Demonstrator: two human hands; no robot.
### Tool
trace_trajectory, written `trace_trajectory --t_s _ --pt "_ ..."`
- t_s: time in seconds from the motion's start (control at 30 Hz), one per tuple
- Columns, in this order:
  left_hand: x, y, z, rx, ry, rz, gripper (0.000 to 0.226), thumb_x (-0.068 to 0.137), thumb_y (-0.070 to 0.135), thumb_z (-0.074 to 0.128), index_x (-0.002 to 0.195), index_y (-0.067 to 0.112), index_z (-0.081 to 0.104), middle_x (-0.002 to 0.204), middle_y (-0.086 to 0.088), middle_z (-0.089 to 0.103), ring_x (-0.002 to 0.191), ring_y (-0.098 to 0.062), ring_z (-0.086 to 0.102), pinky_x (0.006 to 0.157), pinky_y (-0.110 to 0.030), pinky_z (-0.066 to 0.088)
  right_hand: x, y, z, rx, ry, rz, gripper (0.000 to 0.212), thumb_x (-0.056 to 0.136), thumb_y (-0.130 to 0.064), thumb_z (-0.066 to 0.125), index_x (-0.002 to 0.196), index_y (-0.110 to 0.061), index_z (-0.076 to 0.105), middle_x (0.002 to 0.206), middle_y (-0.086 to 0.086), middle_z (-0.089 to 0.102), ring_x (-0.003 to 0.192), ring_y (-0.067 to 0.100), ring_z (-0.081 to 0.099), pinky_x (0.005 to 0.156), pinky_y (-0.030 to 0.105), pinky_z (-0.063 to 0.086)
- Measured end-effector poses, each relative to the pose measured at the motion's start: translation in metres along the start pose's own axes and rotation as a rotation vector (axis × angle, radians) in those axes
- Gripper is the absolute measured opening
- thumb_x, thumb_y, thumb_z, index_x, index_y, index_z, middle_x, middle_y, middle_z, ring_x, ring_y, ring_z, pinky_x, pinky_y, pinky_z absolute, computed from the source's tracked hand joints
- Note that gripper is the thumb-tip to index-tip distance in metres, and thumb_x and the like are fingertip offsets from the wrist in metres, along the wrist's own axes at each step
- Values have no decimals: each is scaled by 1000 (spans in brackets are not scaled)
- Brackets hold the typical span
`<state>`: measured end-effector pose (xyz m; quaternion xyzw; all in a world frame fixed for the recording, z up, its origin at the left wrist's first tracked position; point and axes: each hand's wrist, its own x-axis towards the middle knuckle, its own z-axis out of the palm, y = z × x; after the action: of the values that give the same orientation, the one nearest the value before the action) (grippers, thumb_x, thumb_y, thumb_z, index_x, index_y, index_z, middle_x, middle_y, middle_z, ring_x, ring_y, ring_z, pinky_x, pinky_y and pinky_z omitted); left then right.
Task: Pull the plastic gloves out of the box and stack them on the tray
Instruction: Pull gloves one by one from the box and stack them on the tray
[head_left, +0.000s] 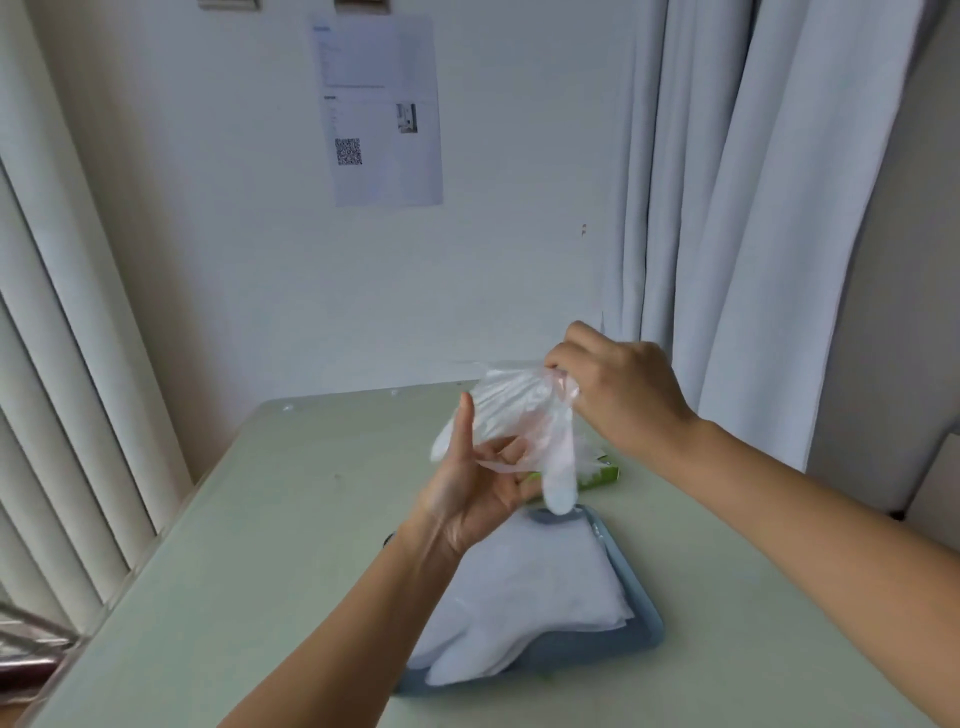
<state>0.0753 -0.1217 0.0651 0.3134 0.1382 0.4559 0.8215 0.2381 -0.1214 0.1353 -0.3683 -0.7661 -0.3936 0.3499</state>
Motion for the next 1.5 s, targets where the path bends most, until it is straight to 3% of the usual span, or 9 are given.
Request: trace_trajectory --t_s 0.07,0.17,0.4,0.73,0.93,1.1,1.2,1.33,1.5 --pt "-9 3 1 136 90 63 32 80 31 57 84 4 75 87 -9 69 72 -15 69 68 -27 56 -16 -6 9 -55 -60 -36 17 63 4 68 64 -12 62 66 3 53 36 21 40 35 21 25" --pt "-17 7 -12 292 259 155 7 85 3 58 86 4 65 79 -8 58 62 -12 61 63 -20 55 -39 -13 23 -92 -110 -87 29 51 15 66 65 -11 61 65 3 50 40 18 39 37 23 26" --pt "-48 -3 -52 816 635 150 17 84 -2 68 96 0 57 75 -14 64 49 -16 64 49 -28 55 -120 -30 62 21 -148 -208 26 79 9 53 78 -12 69 67 4 49 54 20 46 53 28 39" --pt "-56 -21 -96 1394 834 -35 38 81 16 71 108 10 44 71 -7 65 49 -11 59 41 -15 41 -151 -48 64 74 -629 -281 38 64 -3 51 84 -25 76 96 -3 72 88 20 70 78 39 58" --pt "-60 -2 -84 1702 916 172 53 86 14 65 129 6 35 119 -14 55 104 -33 56 74 -31 41 -153 -48 59 -78 -756 -250 48 66 -2 34 85 -13 77 94 3 73 90 27 71 80 42 56" --pt "-59 -24 -54 1932 460 447 37 93 18 56 129 13 50 119 -6 53 107 -23 56 86 -24 37 -149 -61 59 -153 -989 -82 27 53 -19 79 78 -10 77 85 6 73 87 29 70 80 45 57" --pt "-51 -51 -45 2033 151 210 43 101 26 41 142 12 40 143 -6 44 128 -21 44 102 -23 30 -154 -64 66 -173 -953 -88 28 69 -18 49 71 -9 75 76 6 70 83 29 70 85 45 54" --pt "-38 -74 -60 2235 -35 -200 57 105 34 22 152 7 6 161 -8 4 148 -21 2 117 -32 1 -154 -65 61 -105 -1046 -7 23 42 -23 82 59 -13 70 59 4 61 68 25 66 85 43 53" --pt "-33 -71 -86 2258 -11 -375 66 100 54 20 153 25 -8 160 2 -13 147 -22 -14 116 -50 -8 -132 -53 32 133 -1354 100 49 95 -37 43 132 -4 44 136 13 45 134 26 33 117 39 14"
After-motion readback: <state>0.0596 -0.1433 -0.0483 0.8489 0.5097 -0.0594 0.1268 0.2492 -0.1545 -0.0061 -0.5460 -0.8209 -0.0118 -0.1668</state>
